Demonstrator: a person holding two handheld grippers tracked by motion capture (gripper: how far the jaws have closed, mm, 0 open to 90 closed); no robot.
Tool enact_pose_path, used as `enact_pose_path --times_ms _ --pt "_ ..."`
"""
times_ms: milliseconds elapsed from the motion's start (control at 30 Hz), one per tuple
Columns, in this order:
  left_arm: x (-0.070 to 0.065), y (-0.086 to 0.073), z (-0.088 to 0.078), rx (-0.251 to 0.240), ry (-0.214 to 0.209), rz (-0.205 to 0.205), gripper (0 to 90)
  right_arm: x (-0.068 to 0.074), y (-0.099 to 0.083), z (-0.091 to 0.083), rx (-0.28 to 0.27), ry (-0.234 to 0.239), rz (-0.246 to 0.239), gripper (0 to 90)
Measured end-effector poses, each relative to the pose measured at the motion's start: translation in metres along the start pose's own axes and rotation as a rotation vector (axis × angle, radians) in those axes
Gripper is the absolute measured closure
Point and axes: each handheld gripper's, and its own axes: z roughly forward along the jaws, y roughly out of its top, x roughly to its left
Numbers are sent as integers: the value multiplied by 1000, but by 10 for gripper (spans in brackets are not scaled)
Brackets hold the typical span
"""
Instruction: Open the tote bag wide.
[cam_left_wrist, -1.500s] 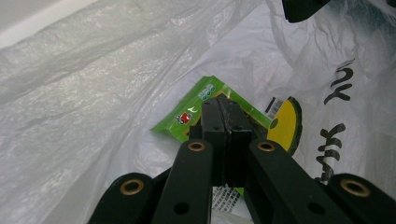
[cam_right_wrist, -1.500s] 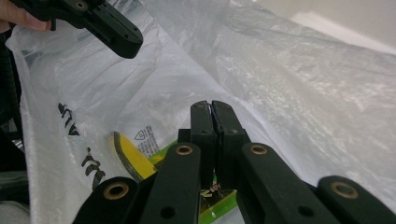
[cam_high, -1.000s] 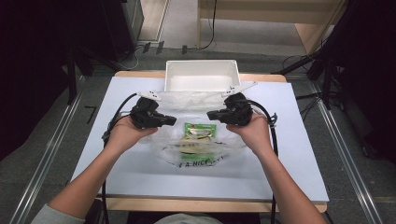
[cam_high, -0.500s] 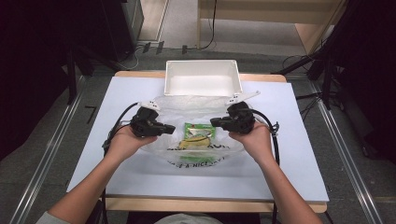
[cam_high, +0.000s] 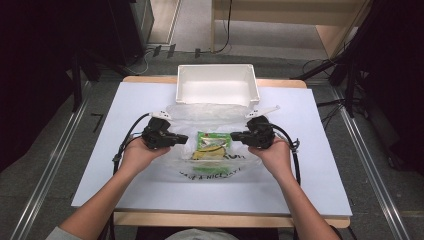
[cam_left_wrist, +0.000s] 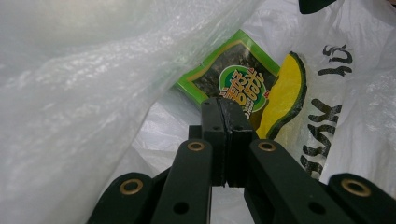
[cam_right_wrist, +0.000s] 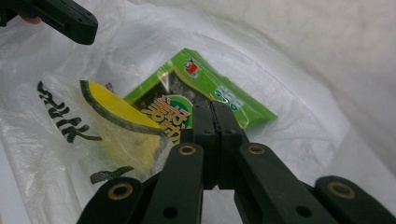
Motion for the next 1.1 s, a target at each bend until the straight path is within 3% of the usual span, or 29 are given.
enact_pose_path --times_ms 133,367,633,867,1100 --pt "1 -2 6 3 -4 -7 900 -4 -5 4 18 2 27 900" --pt "5 -10 14 -11 16 -25 900 -10 -14 9 1 -16 35 900" --pt "12 -23 25 17 32 -59 900 -17 -25 19 33 -34 66 900" --pt "14 -33 25 29 65 -61 898 -22 -35 20 62 -59 79 900" --pt "21 -42 26 55 89 -100 900 -27 -48 22 89 -82 109 900"
